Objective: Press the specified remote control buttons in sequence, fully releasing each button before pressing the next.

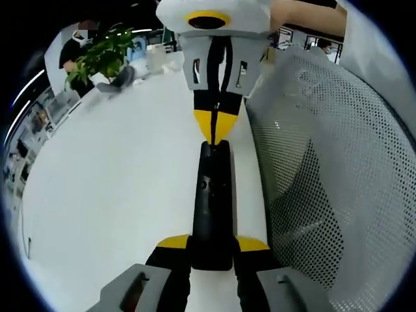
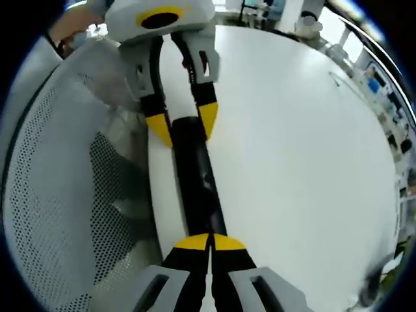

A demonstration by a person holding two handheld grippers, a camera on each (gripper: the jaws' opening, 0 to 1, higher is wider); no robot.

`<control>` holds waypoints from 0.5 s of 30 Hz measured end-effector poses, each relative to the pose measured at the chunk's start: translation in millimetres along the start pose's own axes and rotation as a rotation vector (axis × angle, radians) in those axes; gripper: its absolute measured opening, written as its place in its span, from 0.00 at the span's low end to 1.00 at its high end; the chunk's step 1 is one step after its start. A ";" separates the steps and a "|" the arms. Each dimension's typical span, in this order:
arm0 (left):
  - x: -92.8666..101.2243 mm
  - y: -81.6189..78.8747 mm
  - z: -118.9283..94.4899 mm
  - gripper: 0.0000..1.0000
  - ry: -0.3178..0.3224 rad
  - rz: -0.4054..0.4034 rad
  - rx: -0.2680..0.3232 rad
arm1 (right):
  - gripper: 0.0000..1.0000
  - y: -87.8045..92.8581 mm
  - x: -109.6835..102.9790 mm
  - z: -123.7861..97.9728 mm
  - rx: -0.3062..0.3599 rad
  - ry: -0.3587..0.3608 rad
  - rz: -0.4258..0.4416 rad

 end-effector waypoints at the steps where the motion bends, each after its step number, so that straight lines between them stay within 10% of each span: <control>1: 0.4 0.8 0.0 0.25 -0.001 -0.004 0.008 | 0.00 -0.6 -1.3 0.4 -0.012 0.014 -0.013; 15: 8.8 3.2 1.9 0.27 -0.127 -0.162 0.138 | 0.00 5.0 -5.8 0.3 0.075 0.128 0.146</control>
Point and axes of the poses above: the point that each gripper's makers call its tool centre point, and the gripper's own axes: z roughly forward along the fingers, x roughly to its right, y roughly out of its underside, the point moved 7 cm from there along -z, roughly backward along the fingers, and after that the axes turned 1 degree about y, right-handed, at the moved point
